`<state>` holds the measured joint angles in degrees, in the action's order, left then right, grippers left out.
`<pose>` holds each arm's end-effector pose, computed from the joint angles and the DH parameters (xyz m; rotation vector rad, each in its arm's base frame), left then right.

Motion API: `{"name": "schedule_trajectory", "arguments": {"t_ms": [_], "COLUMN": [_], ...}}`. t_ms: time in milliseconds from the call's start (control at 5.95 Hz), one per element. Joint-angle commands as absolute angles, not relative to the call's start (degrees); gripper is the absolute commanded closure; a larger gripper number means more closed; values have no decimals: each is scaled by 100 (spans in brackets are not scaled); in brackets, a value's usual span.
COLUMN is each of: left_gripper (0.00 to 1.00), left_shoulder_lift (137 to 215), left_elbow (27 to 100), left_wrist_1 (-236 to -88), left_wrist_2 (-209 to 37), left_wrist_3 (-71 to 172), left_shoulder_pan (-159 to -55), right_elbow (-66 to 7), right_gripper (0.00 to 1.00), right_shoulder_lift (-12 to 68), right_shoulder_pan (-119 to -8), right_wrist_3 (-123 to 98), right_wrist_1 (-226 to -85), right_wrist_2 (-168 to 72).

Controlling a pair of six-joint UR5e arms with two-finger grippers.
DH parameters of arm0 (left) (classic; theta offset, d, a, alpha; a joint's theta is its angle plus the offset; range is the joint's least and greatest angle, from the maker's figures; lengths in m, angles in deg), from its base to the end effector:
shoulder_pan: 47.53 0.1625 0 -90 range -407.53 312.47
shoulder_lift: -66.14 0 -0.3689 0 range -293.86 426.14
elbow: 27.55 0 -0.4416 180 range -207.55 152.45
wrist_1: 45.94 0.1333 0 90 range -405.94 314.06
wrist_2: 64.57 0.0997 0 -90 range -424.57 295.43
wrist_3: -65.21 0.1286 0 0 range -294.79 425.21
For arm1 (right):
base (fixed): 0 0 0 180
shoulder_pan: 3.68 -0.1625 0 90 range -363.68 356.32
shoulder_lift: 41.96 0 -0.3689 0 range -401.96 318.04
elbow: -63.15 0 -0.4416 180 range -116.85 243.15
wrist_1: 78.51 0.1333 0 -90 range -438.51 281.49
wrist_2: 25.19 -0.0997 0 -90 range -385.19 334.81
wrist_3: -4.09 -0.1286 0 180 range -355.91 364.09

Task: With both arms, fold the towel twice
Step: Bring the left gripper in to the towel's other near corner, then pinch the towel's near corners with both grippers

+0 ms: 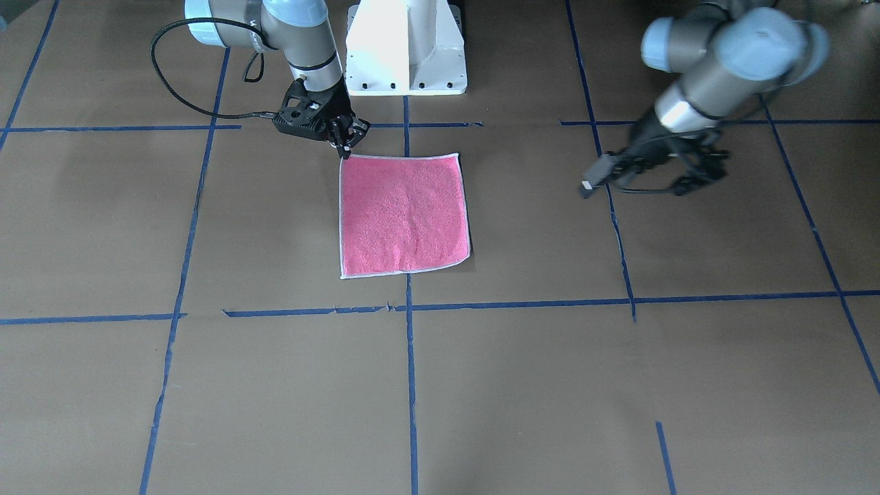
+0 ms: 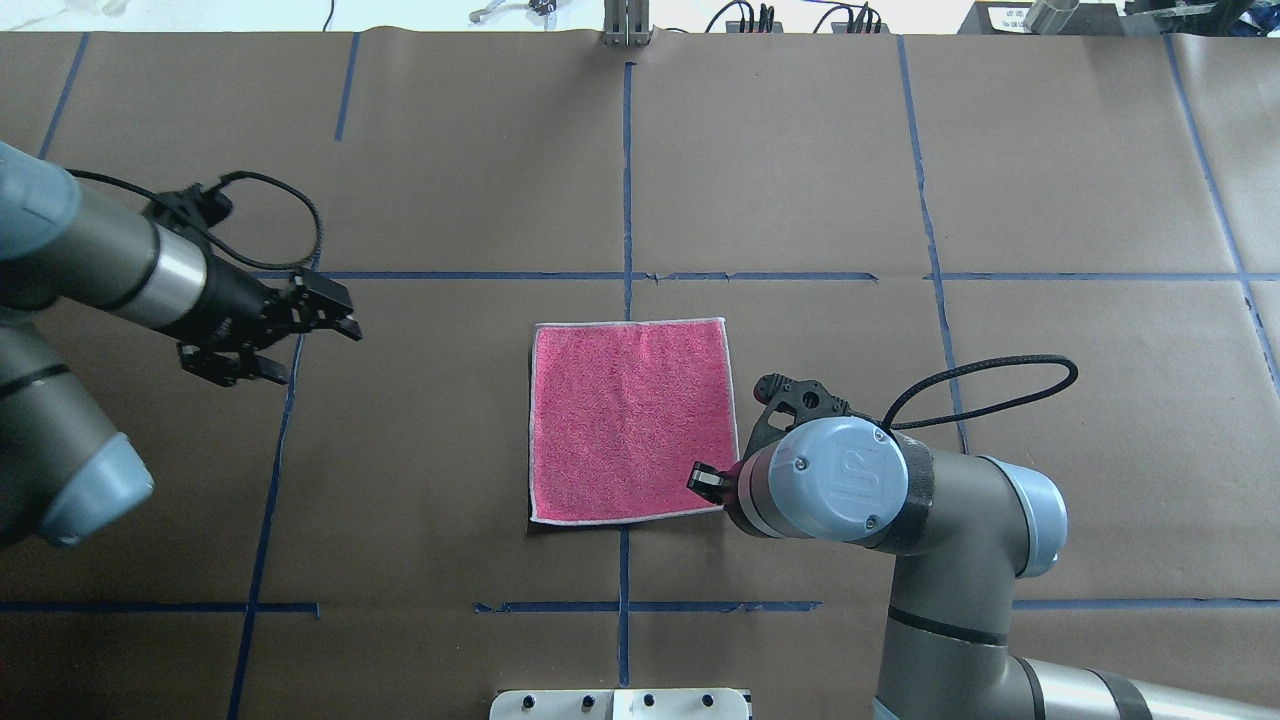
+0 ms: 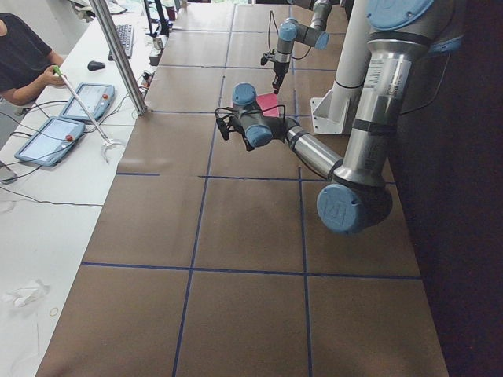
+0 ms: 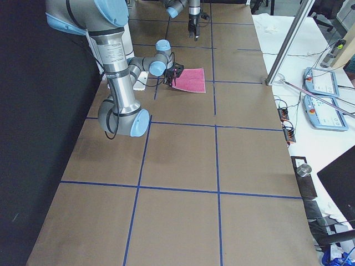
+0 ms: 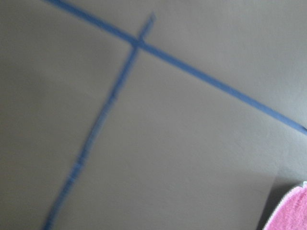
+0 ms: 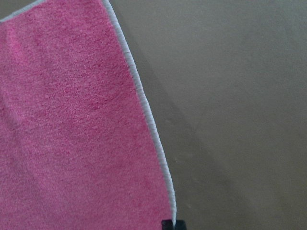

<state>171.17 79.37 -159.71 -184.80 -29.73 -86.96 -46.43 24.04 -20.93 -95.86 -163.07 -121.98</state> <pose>0.4341 -0.4457 0.2653 -0.1829 1.0567 -0.4434 -0.5683 -0.3001 0.2036 -0.0570 -0.8658 0.3941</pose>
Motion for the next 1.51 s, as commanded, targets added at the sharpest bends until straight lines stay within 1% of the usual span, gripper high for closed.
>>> {"name": "schedule_trajectory", "arguments": {"t_ms": [0,336,504,672,840,1008,1344], "left_gripper": [3,4,7,12,14,16,41], "left_shoulder_lift": [18009,18110,18119,18241,18381,18400,18400], "left_elbow": [7863,7818,7792,7618,7390,7379,7387], "left_wrist_1": [-15268,-15115,-15115,-15132,-15159,-15168,-15168], "left_wrist_2": [-17306,-16778,-16758,-16592,-16573,-16573,-16573], "left_wrist_3": [-4030,-4140,-4236,-4237,-4237,-4237,-4237], "left_shoulder_pan": [-7412,-6803,-6687,-6660,-6651,-6651,-6651], "right_elbow": [-4627,-4601,-4601,-4601,-4601,-4609,-4609], "right_gripper": [100,100,100,100,100,100,100], "right_shoulder_lift": [2396,2378,2378,2370,2378,2370,2370], "right_shoulder_pan": [-2073,-2090,-2099,-2125,-2143,-2169,-2170], "right_wrist_3": [-9575,-9567,-9566,-9558,-9558,-9558,-9566], "right_wrist_1": [-16306,-16306,-16315,-16315,-16315,-16315,-16315], "right_wrist_2": [-12222,-12275,-12284,-12293,-12293,-12293,-12284]}}
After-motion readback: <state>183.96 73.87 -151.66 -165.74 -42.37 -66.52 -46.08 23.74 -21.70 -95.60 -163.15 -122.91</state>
